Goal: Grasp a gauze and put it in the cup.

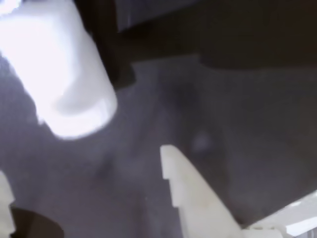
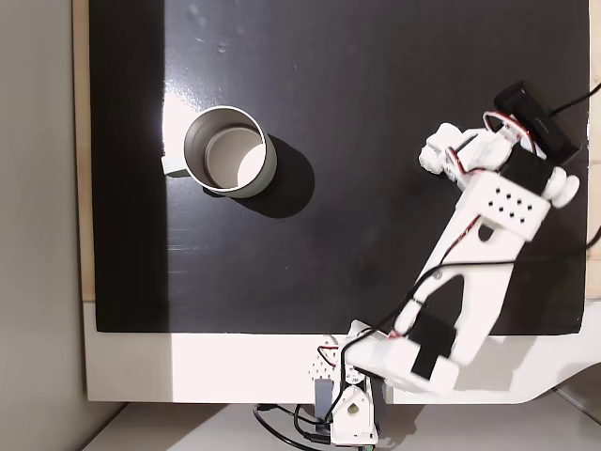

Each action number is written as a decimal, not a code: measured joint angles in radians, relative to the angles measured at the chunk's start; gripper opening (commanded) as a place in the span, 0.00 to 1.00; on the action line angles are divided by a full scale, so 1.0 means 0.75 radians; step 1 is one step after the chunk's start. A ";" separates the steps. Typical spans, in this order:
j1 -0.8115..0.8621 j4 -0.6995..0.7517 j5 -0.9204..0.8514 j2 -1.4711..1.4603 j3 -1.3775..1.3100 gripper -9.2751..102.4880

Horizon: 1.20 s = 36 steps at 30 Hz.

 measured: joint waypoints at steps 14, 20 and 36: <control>-0.010 0.094 0.080 -0.487 -0.427 0.30; -0.061 0.121 0.137 -0.509 -0.440 0.08; -0.147 0.337 0.319 -0.434 -0.798 0.08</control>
